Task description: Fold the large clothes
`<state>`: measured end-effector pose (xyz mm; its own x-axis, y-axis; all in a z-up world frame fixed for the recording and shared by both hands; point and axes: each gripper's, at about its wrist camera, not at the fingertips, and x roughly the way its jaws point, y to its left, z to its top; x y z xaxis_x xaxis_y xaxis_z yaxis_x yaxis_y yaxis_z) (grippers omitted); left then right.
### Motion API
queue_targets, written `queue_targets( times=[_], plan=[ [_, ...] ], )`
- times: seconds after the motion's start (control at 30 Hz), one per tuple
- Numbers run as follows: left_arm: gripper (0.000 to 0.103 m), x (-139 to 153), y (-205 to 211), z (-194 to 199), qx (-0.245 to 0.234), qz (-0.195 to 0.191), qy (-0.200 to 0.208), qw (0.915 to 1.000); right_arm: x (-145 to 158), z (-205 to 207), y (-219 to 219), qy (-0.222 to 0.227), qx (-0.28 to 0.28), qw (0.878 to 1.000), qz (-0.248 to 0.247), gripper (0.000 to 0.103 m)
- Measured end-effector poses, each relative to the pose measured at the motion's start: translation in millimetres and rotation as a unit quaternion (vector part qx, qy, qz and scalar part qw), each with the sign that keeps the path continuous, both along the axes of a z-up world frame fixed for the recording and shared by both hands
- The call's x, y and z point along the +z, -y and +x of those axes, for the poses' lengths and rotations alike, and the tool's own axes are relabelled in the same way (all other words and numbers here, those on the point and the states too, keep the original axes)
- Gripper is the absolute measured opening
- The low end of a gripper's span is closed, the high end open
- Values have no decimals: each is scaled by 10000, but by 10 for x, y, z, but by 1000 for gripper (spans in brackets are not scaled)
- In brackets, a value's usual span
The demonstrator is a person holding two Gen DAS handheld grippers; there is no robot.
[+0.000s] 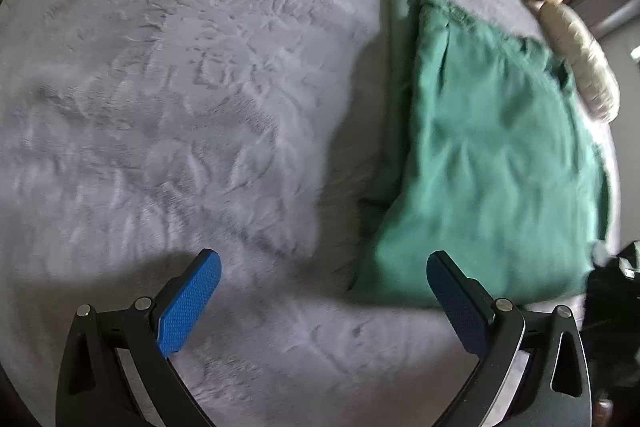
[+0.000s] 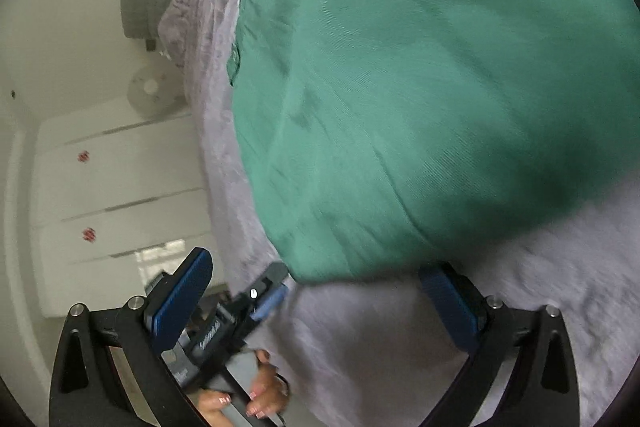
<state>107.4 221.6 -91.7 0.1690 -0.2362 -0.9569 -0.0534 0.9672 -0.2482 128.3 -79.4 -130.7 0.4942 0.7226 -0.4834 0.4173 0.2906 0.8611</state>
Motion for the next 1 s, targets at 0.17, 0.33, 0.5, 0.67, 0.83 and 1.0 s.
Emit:
queue_targets(
  times=[0.17,0.33,0.5,0.67,0.83,1.0],
  plan=[
    [103,23,-29,172,71,-792,61,9968,-87,141,-71,21,-193,9994,270,82],
    [103,-14,61,417,-88,-1600,30,9871,-75,157,-32,-129,-226,9994,217,9],
    [103,-230,203,692,-223,-2334,-414,9713,309,214,21,508,-104,9983,278,9],
    [103,-329,439,887,-286,-2813,-666,9569,484,222,73,723,101,9971,228,9],
    [31,-245,814,953,-715,-2022,-333,9762,309,170,-70,268,623,9976,-102,13],
    [24,-207,878,917,-963,-1565,-110,9829,394,-87,43,-14,1471,9869,-665,14]
  ],
)
